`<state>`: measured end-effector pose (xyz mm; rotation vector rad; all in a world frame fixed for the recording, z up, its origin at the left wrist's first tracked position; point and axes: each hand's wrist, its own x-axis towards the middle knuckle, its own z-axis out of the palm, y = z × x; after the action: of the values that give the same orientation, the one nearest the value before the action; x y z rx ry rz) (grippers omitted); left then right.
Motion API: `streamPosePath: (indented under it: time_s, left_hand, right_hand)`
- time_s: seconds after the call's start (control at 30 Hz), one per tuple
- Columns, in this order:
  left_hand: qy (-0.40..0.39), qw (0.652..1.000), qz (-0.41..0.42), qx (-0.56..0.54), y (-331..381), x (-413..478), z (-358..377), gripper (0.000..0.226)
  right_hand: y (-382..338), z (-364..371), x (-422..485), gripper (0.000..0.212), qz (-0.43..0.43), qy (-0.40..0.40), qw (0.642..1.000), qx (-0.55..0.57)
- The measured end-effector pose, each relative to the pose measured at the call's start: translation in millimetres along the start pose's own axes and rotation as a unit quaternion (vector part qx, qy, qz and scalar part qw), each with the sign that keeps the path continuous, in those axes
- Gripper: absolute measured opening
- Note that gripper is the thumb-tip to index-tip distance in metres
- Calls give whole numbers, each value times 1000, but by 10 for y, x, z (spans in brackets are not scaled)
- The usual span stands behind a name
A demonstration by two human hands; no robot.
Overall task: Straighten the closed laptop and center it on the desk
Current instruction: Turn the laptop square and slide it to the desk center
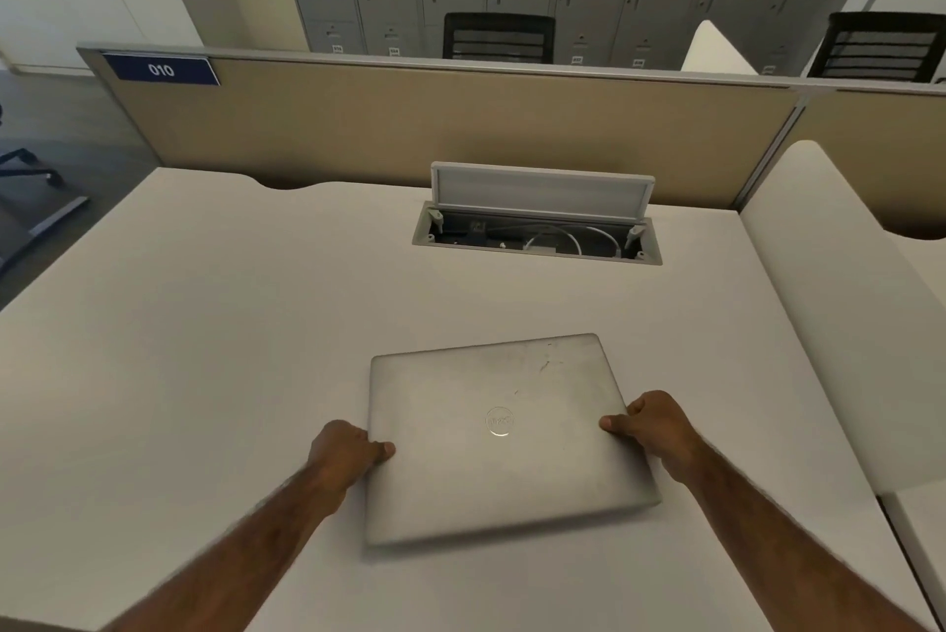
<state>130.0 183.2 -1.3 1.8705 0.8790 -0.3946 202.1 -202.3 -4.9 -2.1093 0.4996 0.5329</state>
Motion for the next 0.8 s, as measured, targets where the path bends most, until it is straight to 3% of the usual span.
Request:
streamPosePath:
  time_s: [0.63,0.8]
  left_hand:
    - [-43,995,53,67,468,847,-443,29]
    - [-46,994,62,82,521,981,-448,46]
  right_hand:
    - [-310,500,131,55,35,59,995,76]
    - [-353,552,156,61,40,85,993,68]
